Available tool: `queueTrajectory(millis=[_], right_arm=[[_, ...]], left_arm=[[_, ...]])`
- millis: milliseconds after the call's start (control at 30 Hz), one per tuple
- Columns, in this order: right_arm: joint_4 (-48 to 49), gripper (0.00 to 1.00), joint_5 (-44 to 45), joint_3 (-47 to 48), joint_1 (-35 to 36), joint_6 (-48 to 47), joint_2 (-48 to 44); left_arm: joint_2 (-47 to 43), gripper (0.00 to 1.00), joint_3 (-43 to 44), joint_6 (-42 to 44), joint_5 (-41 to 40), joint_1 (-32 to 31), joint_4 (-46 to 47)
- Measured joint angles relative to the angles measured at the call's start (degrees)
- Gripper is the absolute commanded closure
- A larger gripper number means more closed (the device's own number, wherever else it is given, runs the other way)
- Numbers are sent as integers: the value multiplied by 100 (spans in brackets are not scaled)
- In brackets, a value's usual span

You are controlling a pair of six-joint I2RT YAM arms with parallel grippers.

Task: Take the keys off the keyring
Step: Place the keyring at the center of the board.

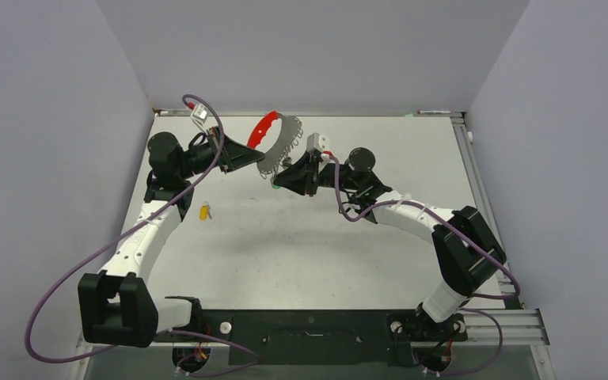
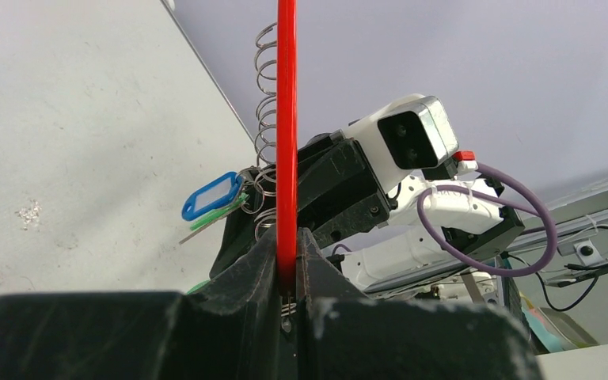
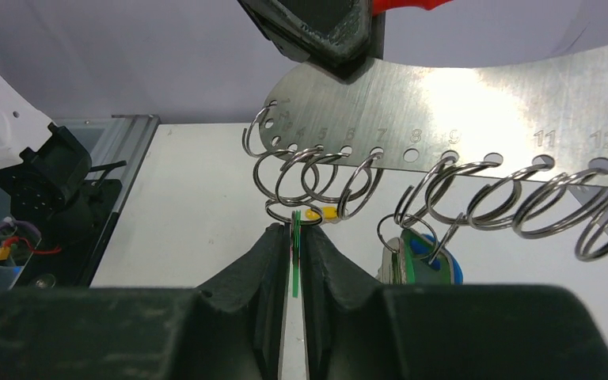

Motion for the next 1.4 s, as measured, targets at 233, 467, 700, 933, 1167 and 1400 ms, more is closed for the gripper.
queueTrajectory(millis=[233, 467, 700, 933, 1167, 1400], right_arm=[[146, 74, 4, -22, 17, 81, 0], [162, 76, 9, -31, 94, 63, 55], [155, 95, 26, -48, 111, 63, 190], [175, 80, 42, -101, 111, 142, 190], [258, 89, 17, -125, 111, 295, 190], [345, 95, 7, -129, 109, 365, 190]], left_arm=[[-22, 100, -17, -144, -9, 35, 142], [-33, 100, -33, -264, -11, 55, 269], [-37, 100, -39, -308, -13, 70, 284], [-90, 100, -240, -337, -33, 72, 321], [-94, 100, -385, -334, -33, 74, 315], [-94, 100, -385, -337, -33, 87, 315]])
